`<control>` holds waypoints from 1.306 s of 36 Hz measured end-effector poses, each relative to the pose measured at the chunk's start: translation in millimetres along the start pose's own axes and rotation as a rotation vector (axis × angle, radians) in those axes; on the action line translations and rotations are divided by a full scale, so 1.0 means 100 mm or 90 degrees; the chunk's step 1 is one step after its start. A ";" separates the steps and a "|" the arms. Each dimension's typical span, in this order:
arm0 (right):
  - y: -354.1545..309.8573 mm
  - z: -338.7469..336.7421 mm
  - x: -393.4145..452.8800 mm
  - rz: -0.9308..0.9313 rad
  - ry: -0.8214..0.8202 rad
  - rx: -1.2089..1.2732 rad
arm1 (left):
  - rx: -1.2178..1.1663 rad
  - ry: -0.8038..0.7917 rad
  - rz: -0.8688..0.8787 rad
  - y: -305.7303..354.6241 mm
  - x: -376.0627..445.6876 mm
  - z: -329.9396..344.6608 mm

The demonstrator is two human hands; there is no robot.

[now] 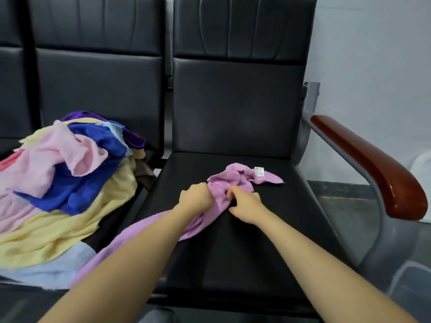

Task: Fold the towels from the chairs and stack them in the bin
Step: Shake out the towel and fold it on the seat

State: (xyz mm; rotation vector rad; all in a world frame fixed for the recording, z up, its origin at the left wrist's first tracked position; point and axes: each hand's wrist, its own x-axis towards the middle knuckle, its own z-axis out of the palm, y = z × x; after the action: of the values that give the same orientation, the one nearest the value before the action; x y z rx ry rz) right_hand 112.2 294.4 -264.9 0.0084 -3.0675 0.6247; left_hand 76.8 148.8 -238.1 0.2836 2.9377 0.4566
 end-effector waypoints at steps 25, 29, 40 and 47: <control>-0.26 -0.64 -0.14 0.144 0.474 0.513 | -0.265 0.229 0.221 0.43 -0.27 -0.65; -0.21 -0.89 -0.20 0.162 0.520 0.538 | -0.295 0.278 0.183 0.51 -0.33 -0.77; -0.08 -1.11 -0.39 0.217 0.494 0.388 | -0.460 0.348 0.155 0.50 -0.44 -0.89; -0.10 -1.03 -0.51 0.153 0.376 0.253 | -0.485 0.309 0.108 0.48 -0.42 -0.81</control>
State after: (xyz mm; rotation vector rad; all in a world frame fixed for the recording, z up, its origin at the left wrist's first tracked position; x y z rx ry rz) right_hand 164.2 325.9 -166.8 -0.4573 -2.3559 1.0188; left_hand 110.7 161.8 -141.4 0.3489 2.8762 1.8146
